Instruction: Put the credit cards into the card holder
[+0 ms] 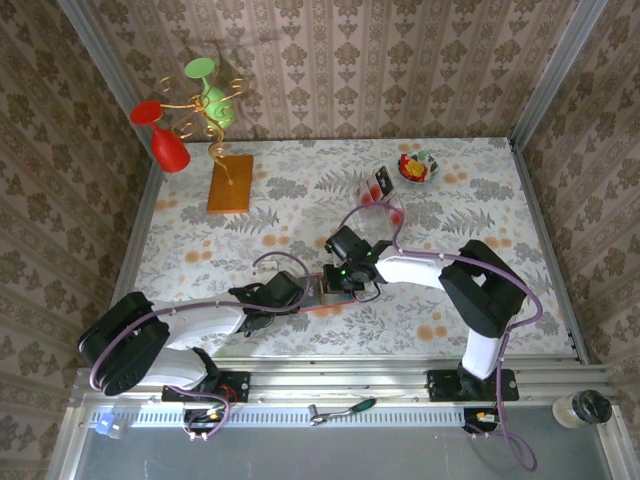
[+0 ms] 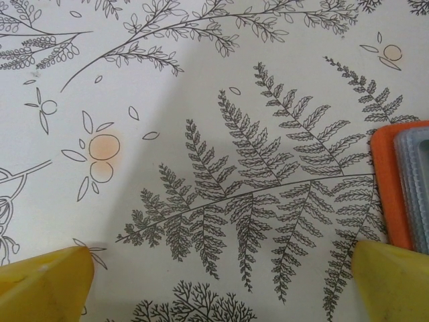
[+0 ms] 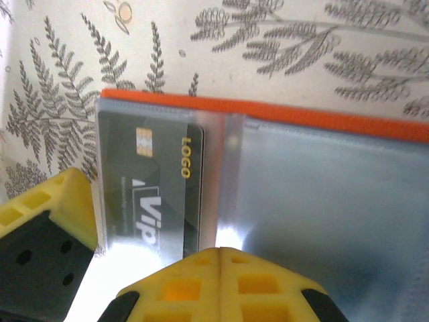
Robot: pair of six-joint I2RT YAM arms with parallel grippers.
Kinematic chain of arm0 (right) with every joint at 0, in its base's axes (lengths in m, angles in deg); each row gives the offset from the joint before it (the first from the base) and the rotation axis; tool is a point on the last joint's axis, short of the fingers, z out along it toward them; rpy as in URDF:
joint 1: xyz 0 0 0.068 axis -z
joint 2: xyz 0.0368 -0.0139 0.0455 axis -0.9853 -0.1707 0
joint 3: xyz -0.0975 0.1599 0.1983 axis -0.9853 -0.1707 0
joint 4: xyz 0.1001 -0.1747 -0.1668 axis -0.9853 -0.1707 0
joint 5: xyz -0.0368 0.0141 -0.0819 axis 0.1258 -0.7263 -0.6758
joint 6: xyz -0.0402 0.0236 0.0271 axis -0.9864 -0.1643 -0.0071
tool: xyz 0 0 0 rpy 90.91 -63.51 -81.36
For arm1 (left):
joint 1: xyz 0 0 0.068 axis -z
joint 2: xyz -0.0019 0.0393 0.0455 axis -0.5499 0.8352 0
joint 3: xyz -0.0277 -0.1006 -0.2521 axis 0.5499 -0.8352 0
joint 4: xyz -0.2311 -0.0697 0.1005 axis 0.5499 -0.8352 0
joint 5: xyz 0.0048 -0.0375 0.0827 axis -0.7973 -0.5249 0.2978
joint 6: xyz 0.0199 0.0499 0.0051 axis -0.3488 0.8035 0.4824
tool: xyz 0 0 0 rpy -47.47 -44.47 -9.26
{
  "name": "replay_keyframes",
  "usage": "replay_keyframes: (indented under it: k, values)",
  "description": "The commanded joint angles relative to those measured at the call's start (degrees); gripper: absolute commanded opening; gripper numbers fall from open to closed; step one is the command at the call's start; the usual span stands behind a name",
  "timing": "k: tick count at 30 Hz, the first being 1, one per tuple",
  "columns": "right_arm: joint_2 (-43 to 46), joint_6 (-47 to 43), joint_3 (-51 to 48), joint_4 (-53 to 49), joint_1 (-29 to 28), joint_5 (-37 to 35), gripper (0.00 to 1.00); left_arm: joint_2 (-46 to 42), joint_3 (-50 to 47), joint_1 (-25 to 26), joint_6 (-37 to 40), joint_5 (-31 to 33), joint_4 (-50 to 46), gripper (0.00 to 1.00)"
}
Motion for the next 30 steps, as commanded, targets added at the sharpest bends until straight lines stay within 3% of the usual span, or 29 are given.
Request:
replay_keyframes:
  k: [1, 30]
  values:
    - [0.11, -1.49, 2.68, -2.42, 0.39, -1.06, 0.0, -1.17, -0.42, -0.31, -0.32, 0.59, -2.45, 1.0]
    - [-6.25, -0.31, 6.93, -0.85, -0.78, 1.67, 0.0, -0.55, 0.31, -0.32, 0.25, 0.07, -2.09, 1.0]
